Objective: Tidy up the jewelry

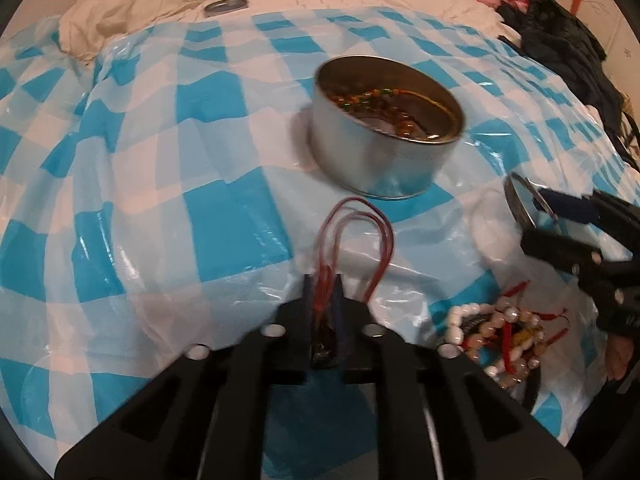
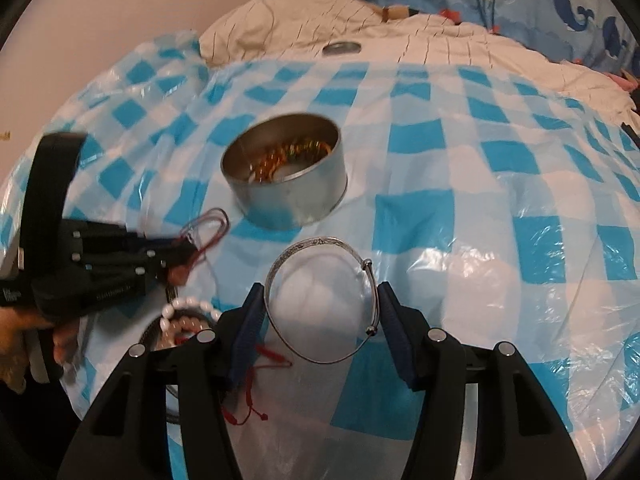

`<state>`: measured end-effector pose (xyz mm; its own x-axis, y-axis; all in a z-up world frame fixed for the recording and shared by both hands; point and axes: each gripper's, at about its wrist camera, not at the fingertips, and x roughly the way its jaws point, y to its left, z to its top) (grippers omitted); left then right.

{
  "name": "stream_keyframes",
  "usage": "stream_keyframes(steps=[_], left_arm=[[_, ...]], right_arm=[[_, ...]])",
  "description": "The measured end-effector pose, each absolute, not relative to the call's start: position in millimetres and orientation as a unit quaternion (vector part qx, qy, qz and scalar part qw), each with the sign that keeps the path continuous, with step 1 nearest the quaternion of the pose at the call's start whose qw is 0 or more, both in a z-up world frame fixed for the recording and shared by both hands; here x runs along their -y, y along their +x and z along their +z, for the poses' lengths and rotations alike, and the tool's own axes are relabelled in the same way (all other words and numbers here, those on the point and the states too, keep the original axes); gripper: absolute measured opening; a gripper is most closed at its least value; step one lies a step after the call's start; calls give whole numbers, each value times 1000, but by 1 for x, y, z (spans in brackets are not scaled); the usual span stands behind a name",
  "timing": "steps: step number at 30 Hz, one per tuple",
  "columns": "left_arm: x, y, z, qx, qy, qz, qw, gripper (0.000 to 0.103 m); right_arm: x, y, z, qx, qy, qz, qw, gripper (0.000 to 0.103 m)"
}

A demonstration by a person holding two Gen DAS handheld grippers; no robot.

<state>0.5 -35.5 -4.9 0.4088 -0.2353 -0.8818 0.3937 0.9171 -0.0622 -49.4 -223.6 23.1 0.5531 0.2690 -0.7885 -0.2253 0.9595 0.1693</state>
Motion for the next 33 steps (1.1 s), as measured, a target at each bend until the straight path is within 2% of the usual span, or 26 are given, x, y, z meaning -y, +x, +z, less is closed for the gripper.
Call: stream_keyframes(steps=[11,23,29,30,31,33], left_arm=[[20,2,34,-468,34,-202,860,5],[38,13,73,-409,-18,-229,883,5],[54,43,71,-385,-97,-237,887,7],[58,47,66,-393,-97,-232,884,15],[63,54,56,-412,-93,-217,880,32],[65,57,45,-429,-98,-197,876,47]], right_arm=[[225,-51,31,-427,41,147,891,56],[228,-53,43,-392,53,144,907,56],[232,-51,44,-385,67,139,910,56],[233,-50,45,-384,68,138,911,56],[234,-50,45,-382,68,137,911,56],[234,-49,46,-379,68,135,913,56]])
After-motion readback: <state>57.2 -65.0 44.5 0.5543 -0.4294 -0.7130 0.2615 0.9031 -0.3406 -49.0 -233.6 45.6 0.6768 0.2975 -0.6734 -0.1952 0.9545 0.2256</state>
